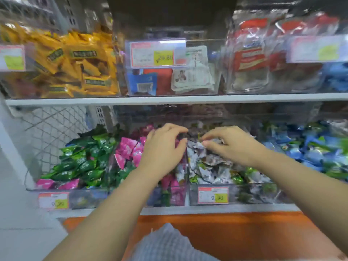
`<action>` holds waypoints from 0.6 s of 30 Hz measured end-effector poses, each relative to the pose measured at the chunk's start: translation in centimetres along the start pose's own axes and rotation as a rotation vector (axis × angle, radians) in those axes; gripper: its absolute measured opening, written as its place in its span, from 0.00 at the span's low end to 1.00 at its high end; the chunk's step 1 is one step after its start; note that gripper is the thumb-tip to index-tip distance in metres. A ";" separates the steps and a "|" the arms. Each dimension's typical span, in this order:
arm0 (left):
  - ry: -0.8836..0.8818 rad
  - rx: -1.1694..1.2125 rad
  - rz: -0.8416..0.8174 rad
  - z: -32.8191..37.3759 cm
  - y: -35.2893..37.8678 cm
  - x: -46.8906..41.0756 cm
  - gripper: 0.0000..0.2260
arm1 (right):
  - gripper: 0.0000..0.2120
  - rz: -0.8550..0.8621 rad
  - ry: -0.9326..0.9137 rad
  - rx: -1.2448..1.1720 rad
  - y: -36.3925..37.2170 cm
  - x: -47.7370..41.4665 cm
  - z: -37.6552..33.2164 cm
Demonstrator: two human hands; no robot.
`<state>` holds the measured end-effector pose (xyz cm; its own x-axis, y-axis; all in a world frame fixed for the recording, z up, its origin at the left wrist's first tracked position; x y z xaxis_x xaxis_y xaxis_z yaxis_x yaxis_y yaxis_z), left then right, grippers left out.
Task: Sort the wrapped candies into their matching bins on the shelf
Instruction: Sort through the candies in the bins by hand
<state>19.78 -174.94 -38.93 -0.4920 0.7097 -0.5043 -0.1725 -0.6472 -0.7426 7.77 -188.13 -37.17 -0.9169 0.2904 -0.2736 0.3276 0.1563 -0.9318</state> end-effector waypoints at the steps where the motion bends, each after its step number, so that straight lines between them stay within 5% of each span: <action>1: 0.028 0.030 -0.016 1.5 1.1 -0.5 0.13 | 0.14 0.010 0.030 0.000 -0.5 1.0 1.3; 9: 0.112 0.135 -0.166 11.2 10.1 -3.0 0.12 | 0.11 0.065 0.241 -0.013 -3.7 8.3 11.3; 18: 0.043 0.290 -0.295 14.0 16.2 -4.4 0.11 | 0.03 0.054 0.382 -0.272 -4.7 12.8 19.4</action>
<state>7.21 -192.41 -42.61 -0.3507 0.8833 -0.3111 -0.5368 -0.4618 -0.7061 -9.90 -203.43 -40.89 -0.7643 0.6233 -0.1653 0.4672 0.3585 -0.8082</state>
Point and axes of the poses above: each hand's wrist, its own x-axis away from the middle knuckle, its own y-axis out of the palm, z = x × y, the point moved 3 cm from there along -x, towards the middle knuckle, and after that the axes turned 3 degrees about x, right-handed, at the moved point
